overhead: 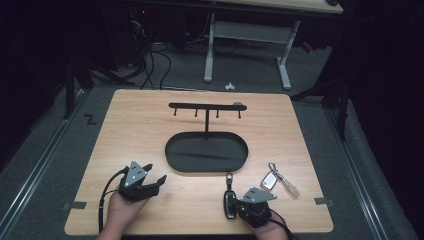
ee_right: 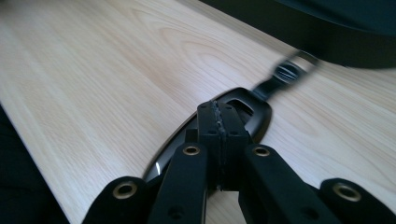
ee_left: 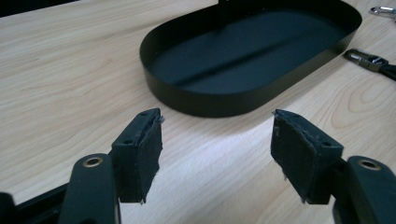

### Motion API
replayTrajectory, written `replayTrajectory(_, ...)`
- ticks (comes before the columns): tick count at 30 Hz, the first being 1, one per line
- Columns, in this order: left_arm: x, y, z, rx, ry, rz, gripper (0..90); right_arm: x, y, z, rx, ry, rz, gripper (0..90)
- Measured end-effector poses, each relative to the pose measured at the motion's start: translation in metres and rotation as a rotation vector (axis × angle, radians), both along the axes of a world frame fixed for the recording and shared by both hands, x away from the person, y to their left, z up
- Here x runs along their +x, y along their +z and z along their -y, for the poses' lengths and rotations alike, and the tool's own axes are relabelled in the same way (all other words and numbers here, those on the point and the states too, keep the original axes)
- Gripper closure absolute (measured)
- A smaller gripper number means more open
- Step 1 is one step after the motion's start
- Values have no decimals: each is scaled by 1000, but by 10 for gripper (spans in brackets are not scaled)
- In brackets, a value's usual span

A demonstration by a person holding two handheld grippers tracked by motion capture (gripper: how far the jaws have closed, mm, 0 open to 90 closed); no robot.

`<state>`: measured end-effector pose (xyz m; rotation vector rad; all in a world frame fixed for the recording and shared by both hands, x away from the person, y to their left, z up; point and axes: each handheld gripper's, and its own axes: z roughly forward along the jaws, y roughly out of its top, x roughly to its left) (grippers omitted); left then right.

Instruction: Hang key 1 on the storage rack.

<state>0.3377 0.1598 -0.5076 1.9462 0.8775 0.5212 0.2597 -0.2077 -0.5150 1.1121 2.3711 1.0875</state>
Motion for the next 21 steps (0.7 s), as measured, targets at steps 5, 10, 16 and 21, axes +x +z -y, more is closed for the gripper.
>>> replayTrajectory(5,7,0,12,-2,-29,3,344,-6,1,26,-9,-85,13,900)
replayTrajectory(10,9,1,16,-5,-39,8,344,-7,2,41,-14,-137,18,900)
replayTrajectory(16,8,3,14,-1,-28,20,343,-5,6,51,4,-177,36,900)
replayTrajectory(21,3,4,7,1,-10,20,343,1,11,56,2,-193,58,865)
